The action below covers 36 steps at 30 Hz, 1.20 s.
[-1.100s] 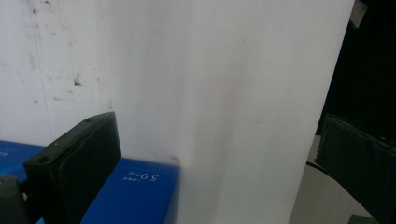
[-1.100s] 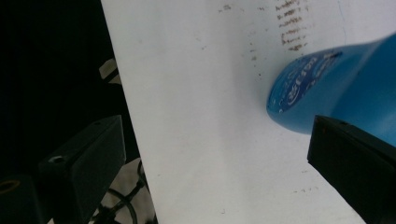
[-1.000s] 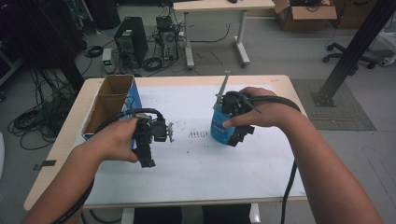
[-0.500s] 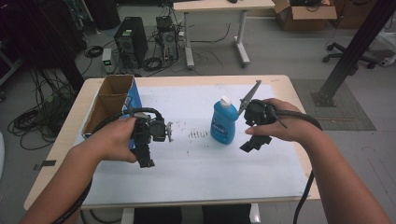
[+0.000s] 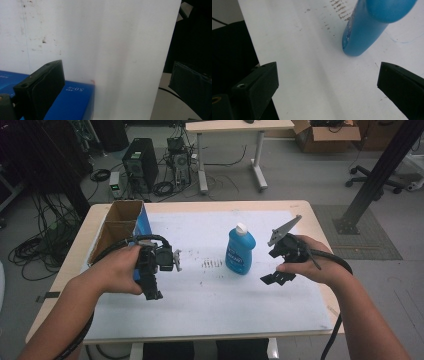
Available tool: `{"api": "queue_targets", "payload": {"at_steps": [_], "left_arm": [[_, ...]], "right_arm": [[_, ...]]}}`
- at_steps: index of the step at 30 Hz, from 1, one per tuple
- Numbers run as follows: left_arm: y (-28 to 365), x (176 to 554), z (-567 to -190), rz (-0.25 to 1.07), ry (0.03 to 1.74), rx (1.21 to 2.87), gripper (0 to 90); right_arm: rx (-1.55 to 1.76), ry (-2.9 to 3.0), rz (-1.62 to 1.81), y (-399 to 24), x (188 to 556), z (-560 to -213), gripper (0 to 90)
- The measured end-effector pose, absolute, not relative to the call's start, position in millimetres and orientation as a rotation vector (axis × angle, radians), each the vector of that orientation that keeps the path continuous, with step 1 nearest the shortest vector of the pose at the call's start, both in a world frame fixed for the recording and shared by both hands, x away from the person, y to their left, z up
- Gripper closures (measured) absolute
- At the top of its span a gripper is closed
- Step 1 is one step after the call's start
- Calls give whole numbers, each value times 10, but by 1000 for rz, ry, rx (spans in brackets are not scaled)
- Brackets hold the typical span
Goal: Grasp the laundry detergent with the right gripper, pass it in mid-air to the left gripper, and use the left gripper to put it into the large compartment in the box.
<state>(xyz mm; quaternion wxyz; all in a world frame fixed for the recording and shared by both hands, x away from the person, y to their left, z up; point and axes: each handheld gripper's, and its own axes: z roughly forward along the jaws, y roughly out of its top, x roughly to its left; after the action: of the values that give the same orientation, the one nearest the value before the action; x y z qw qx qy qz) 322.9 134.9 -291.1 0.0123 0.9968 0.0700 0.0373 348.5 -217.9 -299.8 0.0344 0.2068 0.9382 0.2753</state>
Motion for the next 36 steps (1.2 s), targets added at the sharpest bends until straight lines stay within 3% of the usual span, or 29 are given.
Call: {"api": "queue_targets", "payload": {"at_steps": [24, 36], "left_arm": [[1336, 3165, -2876, 94, 215, 3097, 4], [1331, 3158, -2881, 103, 217, 3106, 4]], "right_arm": [[835, 2497, 1260, -2463, 3487, -3543, 20], [845, 2399, 1354, -2388, 3518, -3732, 12]]}}
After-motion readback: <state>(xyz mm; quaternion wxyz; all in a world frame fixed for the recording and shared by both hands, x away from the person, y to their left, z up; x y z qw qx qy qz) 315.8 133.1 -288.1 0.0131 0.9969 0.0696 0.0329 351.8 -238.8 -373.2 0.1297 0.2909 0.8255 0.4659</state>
